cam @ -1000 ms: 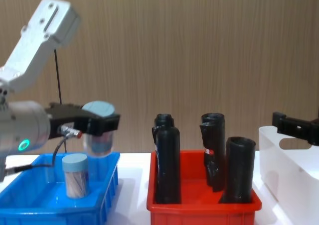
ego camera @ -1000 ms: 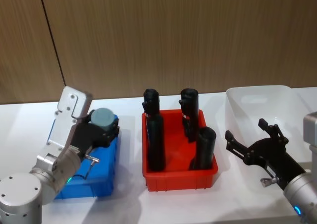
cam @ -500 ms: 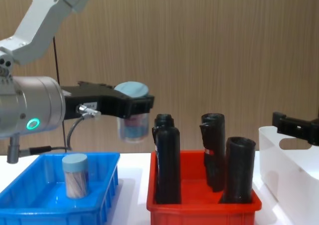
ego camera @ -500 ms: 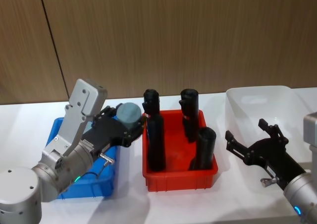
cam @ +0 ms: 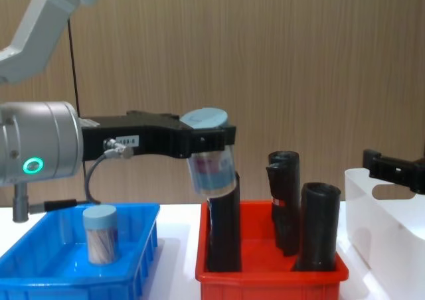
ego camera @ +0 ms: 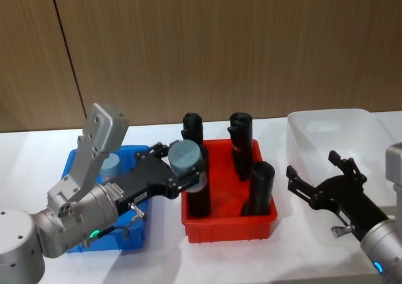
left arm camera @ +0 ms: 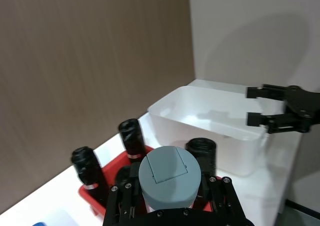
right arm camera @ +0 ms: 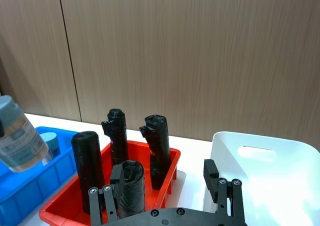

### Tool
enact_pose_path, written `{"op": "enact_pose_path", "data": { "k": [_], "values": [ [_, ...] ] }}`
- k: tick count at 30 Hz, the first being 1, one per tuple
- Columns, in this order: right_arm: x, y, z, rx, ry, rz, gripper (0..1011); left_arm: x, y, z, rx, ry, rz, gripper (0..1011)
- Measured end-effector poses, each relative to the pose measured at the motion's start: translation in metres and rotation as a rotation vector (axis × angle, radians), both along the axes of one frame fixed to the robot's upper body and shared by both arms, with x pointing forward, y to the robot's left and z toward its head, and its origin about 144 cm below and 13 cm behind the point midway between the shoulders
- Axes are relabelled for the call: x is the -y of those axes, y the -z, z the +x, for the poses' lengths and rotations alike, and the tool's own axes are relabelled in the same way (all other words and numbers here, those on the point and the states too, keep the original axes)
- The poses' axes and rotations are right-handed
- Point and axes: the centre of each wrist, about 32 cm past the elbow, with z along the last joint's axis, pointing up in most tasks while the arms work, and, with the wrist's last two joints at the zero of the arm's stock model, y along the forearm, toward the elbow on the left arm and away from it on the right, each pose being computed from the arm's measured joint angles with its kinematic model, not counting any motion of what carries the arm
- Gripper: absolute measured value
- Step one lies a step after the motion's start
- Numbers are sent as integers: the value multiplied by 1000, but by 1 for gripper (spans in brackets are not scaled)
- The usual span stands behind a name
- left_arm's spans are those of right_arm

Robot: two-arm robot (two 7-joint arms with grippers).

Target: Pick the cotton swabs from the blue box and place them into the white box.

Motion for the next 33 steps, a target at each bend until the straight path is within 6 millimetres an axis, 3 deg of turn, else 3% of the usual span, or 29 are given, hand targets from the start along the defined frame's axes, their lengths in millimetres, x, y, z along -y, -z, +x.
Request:
{"op": "enact_pose_path", "data": {
  "k": [17,33],
  "values": [
    [0,0,0,0,0,0,1001,-36,10,20,-53,254,-33,669],
    [0,0,0,0,0,0,1001,-44,10,35,-40,350,-62,669]
  ]
}}
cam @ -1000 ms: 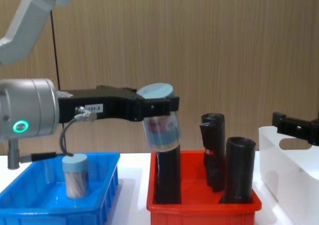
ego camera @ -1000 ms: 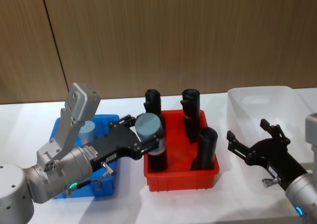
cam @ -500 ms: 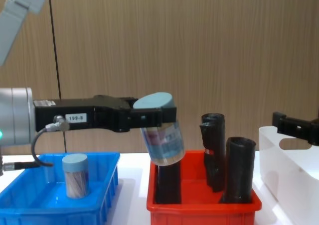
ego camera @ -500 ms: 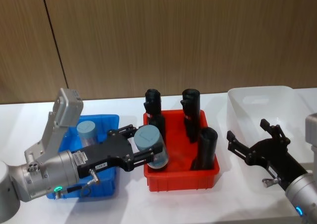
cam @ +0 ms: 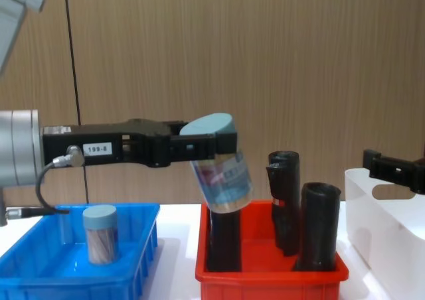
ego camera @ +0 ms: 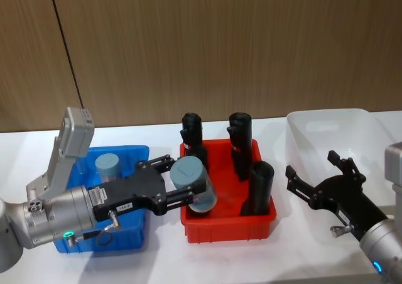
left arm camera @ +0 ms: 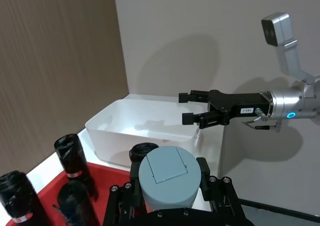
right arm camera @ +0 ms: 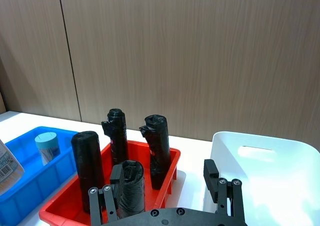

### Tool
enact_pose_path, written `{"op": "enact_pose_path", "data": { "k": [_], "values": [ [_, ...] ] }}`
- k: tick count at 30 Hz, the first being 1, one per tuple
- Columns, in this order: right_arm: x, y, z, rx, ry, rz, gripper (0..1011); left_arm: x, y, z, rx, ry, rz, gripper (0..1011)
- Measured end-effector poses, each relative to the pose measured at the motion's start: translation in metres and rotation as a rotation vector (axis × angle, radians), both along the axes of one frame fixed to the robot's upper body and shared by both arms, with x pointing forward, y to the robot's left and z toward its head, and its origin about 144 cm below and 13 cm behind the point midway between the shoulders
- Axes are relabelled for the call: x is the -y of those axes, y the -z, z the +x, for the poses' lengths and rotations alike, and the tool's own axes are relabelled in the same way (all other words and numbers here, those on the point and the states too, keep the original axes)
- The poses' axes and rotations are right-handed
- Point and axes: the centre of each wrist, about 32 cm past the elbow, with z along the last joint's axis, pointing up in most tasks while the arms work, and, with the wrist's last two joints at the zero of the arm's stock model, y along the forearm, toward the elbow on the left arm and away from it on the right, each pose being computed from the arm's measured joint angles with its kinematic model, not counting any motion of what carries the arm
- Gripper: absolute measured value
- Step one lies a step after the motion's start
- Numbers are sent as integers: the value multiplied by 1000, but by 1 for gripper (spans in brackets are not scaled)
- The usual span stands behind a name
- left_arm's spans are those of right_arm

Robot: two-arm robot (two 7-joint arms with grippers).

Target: Pick the cotton swabs from the blue box and place them into the white box.

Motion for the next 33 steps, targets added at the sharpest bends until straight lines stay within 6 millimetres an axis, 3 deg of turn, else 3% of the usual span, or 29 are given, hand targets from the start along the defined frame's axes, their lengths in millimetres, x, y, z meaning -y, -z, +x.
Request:
{"op": "enact_pose_path", "data": {
  "k": [20,33],
  "values": [
    [1,0,0,1,-24,-11,1001,6,-1,10,12,56,-25,669],
    [6,-6,3,-23,-149,-59,1002,6,-1,11,13,64,-28,669]
  ]
}}
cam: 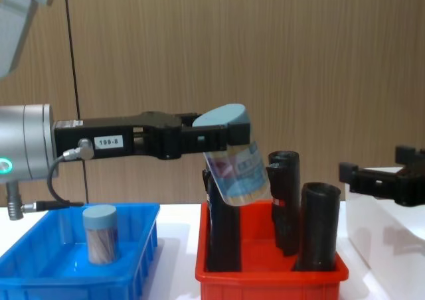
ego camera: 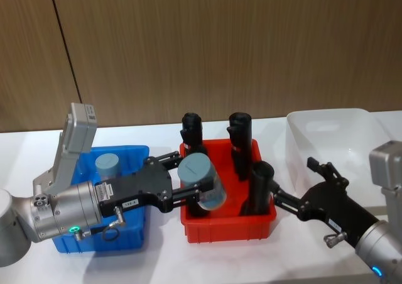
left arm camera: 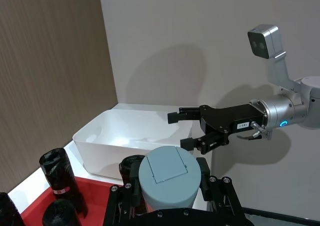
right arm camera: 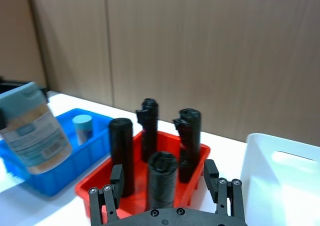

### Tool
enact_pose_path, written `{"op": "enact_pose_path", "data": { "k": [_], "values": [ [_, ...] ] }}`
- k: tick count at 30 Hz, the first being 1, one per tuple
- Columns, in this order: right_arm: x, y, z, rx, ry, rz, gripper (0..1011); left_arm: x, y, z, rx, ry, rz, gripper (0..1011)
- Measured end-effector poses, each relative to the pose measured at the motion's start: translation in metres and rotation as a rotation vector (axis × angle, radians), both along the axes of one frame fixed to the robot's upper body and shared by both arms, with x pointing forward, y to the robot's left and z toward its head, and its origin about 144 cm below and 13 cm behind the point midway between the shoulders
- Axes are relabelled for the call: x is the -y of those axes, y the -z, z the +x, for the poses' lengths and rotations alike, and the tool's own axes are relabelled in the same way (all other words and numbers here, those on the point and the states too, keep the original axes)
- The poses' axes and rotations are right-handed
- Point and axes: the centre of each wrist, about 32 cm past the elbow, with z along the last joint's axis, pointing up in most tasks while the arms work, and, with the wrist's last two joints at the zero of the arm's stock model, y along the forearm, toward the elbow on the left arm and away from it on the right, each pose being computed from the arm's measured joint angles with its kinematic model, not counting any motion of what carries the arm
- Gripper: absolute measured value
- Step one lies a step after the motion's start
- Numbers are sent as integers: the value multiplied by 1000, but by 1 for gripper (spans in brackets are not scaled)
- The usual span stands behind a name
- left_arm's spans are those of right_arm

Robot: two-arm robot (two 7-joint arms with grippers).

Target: Pick the cotton swabs from the blue box and place them into the white box.

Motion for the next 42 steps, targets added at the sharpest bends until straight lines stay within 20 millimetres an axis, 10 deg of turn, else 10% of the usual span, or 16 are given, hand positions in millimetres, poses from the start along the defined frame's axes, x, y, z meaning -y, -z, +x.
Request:
{"op": "enact_pose_path", "data": {
  "k": [42],
  "values": [
    [-27,-36,34,-34,-479,-148,1001,0,0,1,1,5,-2,669]
  ]
}}
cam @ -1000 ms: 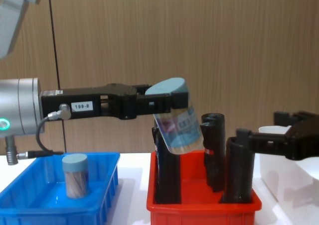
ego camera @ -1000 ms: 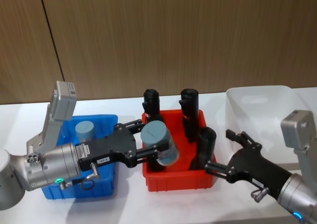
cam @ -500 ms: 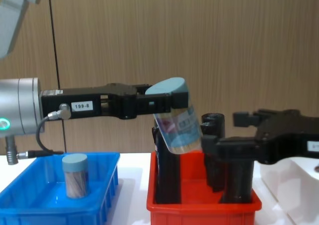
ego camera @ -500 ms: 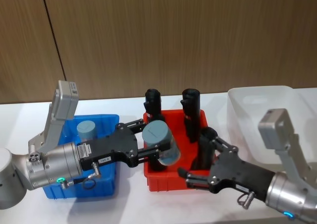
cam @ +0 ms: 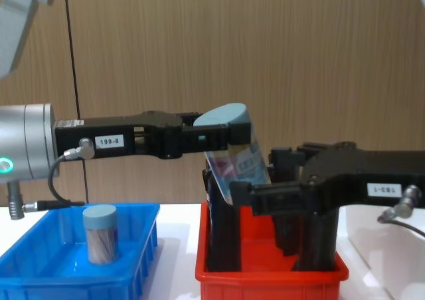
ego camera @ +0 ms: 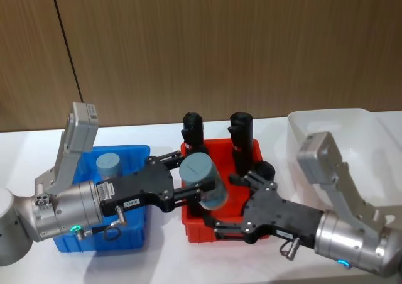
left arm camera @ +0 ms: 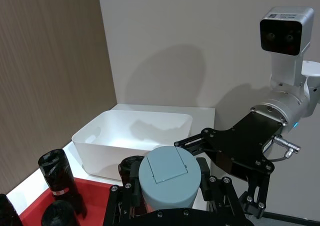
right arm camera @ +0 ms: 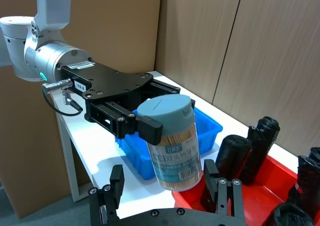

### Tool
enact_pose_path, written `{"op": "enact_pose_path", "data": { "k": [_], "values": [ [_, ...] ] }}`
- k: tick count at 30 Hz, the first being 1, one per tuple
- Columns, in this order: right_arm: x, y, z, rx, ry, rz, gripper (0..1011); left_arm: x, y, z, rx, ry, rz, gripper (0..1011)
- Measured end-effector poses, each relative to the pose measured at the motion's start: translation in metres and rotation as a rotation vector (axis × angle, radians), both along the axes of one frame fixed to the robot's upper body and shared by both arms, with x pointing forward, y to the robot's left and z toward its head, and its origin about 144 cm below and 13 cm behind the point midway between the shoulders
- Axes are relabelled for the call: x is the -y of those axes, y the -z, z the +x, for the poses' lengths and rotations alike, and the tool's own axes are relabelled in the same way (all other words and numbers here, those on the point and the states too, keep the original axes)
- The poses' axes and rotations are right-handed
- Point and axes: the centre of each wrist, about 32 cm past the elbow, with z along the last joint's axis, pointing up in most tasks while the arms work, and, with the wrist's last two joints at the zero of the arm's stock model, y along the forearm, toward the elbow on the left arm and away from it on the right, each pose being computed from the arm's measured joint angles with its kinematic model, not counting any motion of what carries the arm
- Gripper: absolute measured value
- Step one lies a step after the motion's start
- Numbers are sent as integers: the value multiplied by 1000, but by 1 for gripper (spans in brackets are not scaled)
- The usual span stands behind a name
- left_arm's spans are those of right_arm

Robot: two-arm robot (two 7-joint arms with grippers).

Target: Pick the cotton swabs from the blue box and place them into the white box.

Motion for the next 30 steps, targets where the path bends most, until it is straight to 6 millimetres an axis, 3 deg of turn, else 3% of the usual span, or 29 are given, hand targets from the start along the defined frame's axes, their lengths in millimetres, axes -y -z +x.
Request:
{"op": "enact_pose_path", "data": {
  "k": [30],
  "values": [
    [-22,1,21,42,-18,-50,1001,0,0,0,0,0,0,669]
  ]
}}
